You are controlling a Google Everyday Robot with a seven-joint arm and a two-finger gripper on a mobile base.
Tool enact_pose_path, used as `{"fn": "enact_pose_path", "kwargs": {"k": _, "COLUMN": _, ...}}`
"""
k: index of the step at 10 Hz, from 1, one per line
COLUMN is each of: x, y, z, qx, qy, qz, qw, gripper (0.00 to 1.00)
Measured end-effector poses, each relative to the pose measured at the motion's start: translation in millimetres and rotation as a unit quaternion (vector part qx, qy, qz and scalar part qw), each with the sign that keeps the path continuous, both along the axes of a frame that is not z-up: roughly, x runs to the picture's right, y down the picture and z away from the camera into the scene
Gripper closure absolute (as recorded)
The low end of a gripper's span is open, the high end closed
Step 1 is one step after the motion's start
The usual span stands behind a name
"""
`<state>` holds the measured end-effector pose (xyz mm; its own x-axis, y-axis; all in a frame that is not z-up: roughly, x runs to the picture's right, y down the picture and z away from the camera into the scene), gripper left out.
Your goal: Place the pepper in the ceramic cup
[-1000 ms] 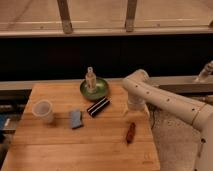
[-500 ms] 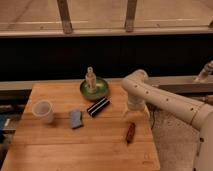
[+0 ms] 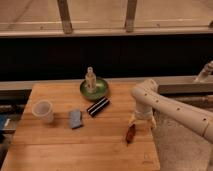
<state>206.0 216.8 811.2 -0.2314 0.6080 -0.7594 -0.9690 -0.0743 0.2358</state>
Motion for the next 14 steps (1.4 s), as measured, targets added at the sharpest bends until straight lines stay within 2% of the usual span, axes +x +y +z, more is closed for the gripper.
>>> {"fn": "enact_pose_path", "kwargs": {"k": 5, "x": -19, "y": 12, "z": 8.4, "qx": -0.016, "qy": -0.019, "qz": 0.012, "qw": 0.9996, "gripper": 0.24}}
{"fn": "enact_pose_path", "kwargs": {"k": 6, "x": -22, "y": 15, "z": 9.3, "qx": -0.02, "qy": -0.024, "qz": 0.015, "qw": 0.9994, "gripper": 0.28}}
{"fn": "enact_pose_path", "kwargs": {"k": 9, "x": -33, "y": 21, "z": 10.2, "qx": -0.03, "qy": -0.033, "qz": 0.014, "qw": 0.9989, "gripper": 0.55}}
{"fn": "enact_pose_path", "kwargs": {"k": 11, "x": -38, "y": 24, "z": 11.5, "qx": -0.036, "qy": -0.037, "qz": 0.012, "qw": 0.9986, "gripper": 0.77}}
{"fn": "enact_pose_path", "kwargs": {"k": 13, "x": -41, "y": 21, "z": 10.3, "qx": -0.035, "qy": -0.037, "qz": 0.009, "qw": 0.9987, "gripper": 0.96}}
{"fn": "enact_pose_path", "kwargs": {"k": 14, "x": -42, "y": 18, "z": 9.4, "qx": -0.031, "qy": -0.037, "qz": 0.007, "qw": 0.9988, "gripper": 1.0}}
